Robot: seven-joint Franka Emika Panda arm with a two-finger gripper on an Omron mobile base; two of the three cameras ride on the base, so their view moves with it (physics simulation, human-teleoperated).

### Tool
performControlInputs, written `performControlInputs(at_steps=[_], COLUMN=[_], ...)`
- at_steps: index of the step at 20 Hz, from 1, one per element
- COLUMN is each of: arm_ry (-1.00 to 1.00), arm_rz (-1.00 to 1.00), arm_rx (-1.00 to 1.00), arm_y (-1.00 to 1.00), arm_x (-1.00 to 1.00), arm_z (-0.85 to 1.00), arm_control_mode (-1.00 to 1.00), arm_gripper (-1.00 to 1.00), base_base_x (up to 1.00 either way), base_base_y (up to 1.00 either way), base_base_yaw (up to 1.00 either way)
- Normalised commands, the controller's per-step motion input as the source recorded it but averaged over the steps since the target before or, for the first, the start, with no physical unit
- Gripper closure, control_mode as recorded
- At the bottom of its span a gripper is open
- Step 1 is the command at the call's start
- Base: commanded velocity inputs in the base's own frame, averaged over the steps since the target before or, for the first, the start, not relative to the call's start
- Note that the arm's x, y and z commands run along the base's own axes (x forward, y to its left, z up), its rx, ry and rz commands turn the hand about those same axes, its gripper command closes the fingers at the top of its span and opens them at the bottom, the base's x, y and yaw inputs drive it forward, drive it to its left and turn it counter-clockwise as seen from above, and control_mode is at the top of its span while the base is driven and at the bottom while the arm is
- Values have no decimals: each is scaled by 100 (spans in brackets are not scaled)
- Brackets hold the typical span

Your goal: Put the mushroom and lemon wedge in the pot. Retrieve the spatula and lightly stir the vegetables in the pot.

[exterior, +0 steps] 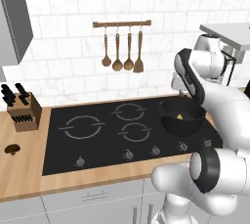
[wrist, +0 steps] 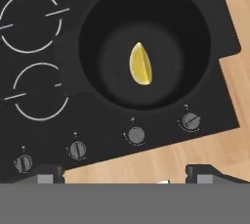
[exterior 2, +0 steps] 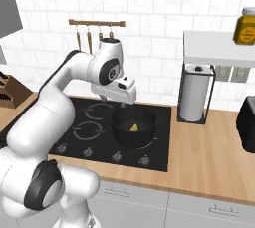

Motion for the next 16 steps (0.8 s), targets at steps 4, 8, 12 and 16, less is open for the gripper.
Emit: performControlInputs(at_steps=[4,8,12,16], arm_ry=[-1,-1,0,0], arm_rz=[14,1,0,0], arm_rx=[-1,0,0,0], arm_y=[95,14,0,0], arm_x=[-34,-10,0,0], arm_z=[89,19,0,0], arm_control_mode=[-100,-100,-100,-100], arm_gripper=[-100,-100,-100,-100], base_base_x=[0,0,0,0], base_base_y=[0,0,0,0], base_base_yaw=[0,0,0,0])
